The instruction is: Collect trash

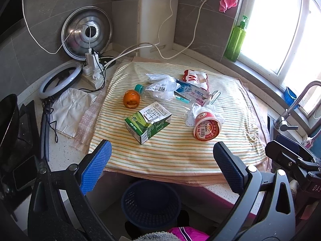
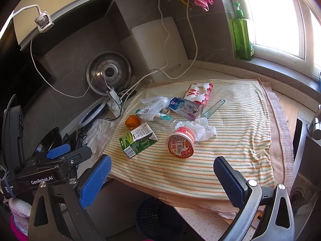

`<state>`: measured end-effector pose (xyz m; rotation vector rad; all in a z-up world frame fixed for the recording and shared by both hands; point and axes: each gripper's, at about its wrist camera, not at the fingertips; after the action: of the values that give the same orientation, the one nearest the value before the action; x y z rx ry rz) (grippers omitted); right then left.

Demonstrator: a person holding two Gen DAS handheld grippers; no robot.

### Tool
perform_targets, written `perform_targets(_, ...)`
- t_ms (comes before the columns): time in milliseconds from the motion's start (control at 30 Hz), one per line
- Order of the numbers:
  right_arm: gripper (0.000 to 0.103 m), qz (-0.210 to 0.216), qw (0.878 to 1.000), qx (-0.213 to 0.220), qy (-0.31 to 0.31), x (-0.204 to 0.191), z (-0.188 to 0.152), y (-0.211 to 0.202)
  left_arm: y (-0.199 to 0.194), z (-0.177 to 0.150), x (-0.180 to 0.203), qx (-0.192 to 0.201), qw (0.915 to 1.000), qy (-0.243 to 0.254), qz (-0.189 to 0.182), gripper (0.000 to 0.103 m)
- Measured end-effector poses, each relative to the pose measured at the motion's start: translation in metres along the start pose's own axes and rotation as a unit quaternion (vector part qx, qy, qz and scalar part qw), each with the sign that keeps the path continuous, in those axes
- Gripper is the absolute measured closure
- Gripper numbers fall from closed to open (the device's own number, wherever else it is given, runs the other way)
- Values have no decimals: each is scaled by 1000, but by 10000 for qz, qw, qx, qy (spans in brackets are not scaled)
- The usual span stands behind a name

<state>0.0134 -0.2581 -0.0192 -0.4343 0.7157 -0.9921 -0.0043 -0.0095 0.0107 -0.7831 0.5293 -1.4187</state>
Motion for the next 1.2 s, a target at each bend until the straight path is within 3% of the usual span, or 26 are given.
perform_targets(1200,0,-49,10000,-49,69,3,-10,-10,-2,-7,13,-90,10000,-15,-24,0)
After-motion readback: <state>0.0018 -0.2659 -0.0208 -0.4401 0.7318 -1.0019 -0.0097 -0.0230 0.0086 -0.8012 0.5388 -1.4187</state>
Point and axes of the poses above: each gripper's, at about its wrist camera, not at the fingertips, and y roughly the way its jaws point, x to its right, z to its top, and after that the axes turned 1 degree about -y, right-handed
